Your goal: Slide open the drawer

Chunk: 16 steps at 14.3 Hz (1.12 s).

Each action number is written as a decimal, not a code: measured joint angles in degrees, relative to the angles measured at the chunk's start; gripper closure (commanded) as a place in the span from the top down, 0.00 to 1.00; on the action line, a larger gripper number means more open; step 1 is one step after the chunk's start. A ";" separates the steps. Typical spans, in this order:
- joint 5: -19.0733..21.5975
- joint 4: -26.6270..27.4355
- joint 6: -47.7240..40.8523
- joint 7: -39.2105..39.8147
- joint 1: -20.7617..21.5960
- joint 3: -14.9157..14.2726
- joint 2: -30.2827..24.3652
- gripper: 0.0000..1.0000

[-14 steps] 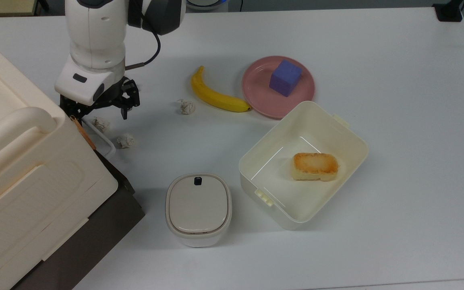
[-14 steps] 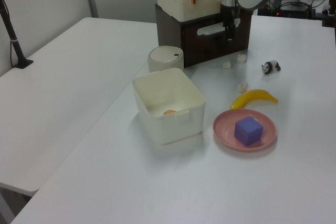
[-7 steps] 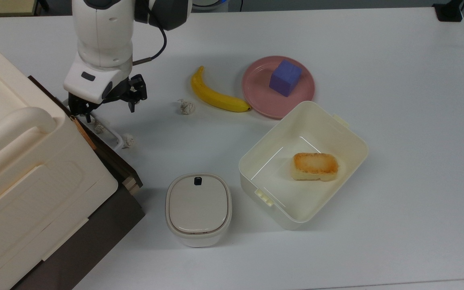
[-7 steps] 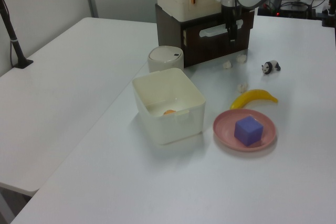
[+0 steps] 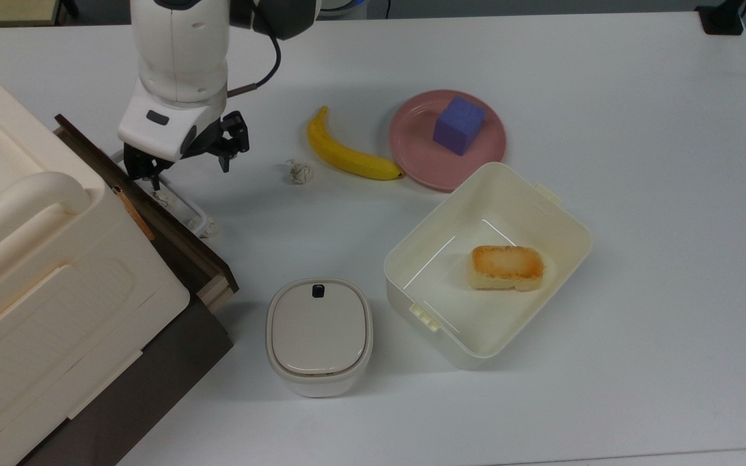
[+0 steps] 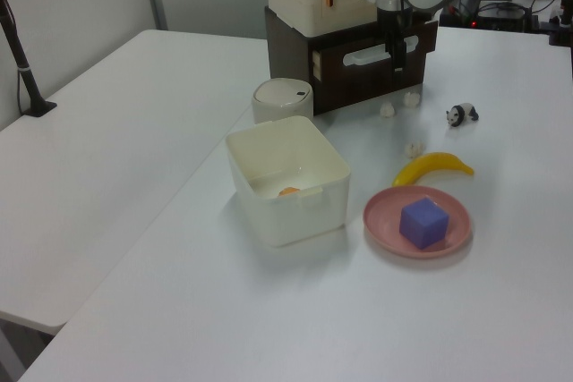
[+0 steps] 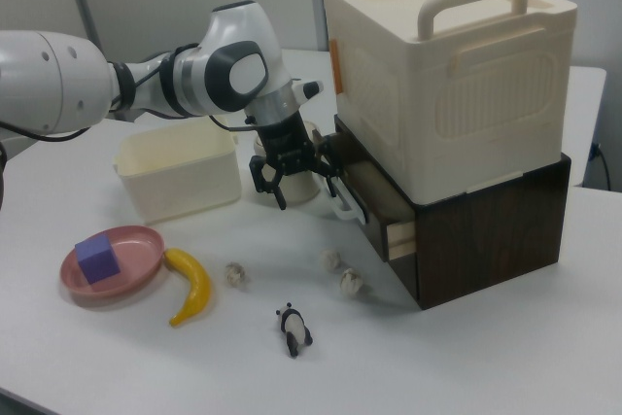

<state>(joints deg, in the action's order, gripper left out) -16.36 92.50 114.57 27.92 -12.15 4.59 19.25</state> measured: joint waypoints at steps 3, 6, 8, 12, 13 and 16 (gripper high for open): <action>0.00 0.00 -2.20 0.00 0.09 0.74 -0.55 1.00; -0.01 -0.03 -3.90 -0.01 0.15 1.48 -0.65 1.00; -0.01 -0.04 -4.48 0.00 0.16 1.67 -0.71 1.00; -0.01 -0.05 -4.81 -0.01 0.17 1.83 -0.83 1.00; 0.00 -0.07 -4.82 -0.07 0.17 1.93 -1.06 1.00; 0.82 -0.23 -5.92 -0.43 0.17 2.25 -3.35 1.00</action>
<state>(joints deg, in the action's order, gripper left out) -15.54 92.28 108.65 27.49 -11.98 6.83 15.91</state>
